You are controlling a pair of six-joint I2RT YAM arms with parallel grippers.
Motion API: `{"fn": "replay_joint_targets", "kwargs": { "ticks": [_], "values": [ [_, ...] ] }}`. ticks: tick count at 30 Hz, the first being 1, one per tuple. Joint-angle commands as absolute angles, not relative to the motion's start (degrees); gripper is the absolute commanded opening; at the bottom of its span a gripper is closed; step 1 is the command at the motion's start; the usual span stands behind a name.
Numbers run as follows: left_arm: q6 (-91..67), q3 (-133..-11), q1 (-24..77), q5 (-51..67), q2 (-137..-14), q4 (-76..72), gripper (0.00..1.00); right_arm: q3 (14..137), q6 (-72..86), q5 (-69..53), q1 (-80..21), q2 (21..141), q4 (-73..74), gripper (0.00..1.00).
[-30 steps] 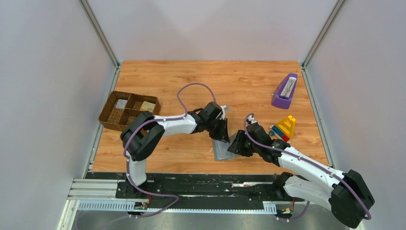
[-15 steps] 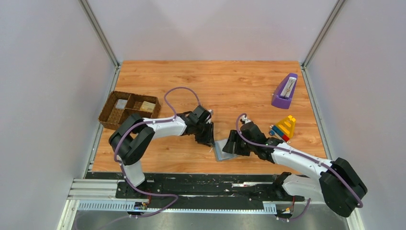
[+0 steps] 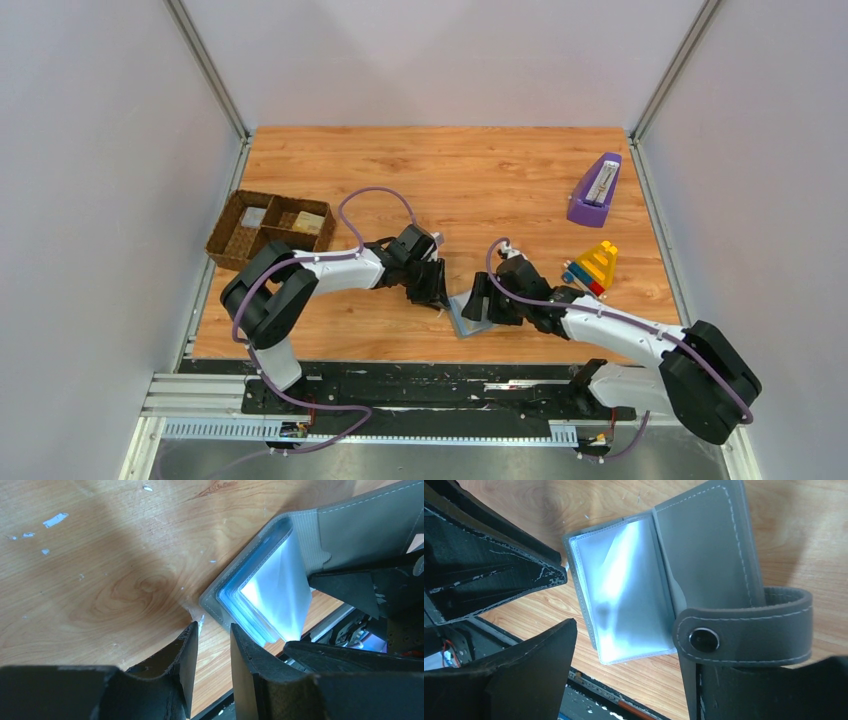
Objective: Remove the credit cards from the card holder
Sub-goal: Open the card holder at the center of the board.
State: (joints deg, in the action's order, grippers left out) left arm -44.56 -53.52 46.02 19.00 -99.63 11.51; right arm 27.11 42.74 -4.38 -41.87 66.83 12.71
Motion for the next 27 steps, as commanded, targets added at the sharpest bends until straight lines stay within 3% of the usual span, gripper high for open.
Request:
{"fn": "replay_joint_targets", "kwargs": {
  "ticks": [1,7,19,27],
  "values": [
    [-44.92,-52.98,46.14,20.27,-97.52,8.87,0.38,30.03,41.16,0.91,-43.81,68.07,14.28,0.75],
    [-44.83,-52.66,46.14,20.61,-97.27,8.65,0.39,32.06,40.79,5.61,-46.06,69.17,16.49,0.8],
    [-44.47,-52.31,46.14,20.57,-97.03,8.96,0.39,35.85,42.06,13.71,-51.63,75.57,21.39,0.79],
    [-44.43,-51.7,46.14,20.15,-96.43,9.02,0.39,37.22,43.92,14.23,-52.76,76.17,22.58,0.64]
  ]
}}
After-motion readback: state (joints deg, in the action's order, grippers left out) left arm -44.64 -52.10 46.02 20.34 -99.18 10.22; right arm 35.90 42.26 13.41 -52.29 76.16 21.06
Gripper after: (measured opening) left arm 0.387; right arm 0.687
